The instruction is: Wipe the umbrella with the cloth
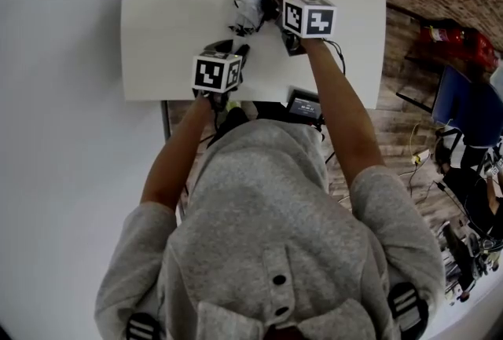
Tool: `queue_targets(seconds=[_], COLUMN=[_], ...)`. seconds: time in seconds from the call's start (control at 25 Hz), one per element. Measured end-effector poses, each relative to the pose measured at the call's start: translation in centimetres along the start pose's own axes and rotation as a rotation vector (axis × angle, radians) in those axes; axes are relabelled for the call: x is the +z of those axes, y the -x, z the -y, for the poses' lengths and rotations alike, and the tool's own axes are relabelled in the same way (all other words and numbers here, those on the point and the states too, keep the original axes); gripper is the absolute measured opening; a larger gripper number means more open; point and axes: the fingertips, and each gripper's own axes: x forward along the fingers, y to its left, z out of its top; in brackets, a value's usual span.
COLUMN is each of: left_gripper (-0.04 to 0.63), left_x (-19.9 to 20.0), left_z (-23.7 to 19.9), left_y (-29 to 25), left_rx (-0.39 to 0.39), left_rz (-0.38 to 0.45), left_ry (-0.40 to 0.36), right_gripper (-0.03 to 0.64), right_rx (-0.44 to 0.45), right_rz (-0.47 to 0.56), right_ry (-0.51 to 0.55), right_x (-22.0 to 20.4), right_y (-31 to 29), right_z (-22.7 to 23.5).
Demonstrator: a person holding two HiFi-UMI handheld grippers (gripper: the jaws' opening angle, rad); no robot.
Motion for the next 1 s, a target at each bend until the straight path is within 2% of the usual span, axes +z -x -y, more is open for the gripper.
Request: queue_targets(seconds=[0.28,0.48,0.72,1.0], left_gripper=[0.155,0.155,0.155,0.155], left_x=[-0.1,-0.2,-0.4,-1.2], left_z=[0.1,0.1,0.2,1.1], left_y=[-0.2,-0.3,-0.2,-0.1], left_rx=[0.005,0.010,0.018,0.016], left_rz=[-0.006,-0.004,-0.001,-0.012], left_ry=[-0.008,-0.010,-0.013,-0.034], right_gripper=[0.099,0.100,0.100,0.100], right_rx=[0.069,0.093,0.145,0.358], right_rz=[-0.044,-0.046,-0.052,-0.090], right_ry=[-0.006,-0.023,0.007,0.087], right_x=[-3.3,-3.9,-3.7,-2.5], right_y=[1.1,2.1,3.3,4.2], right_z=[-3.4,-4.8,-7.2,-12.3])
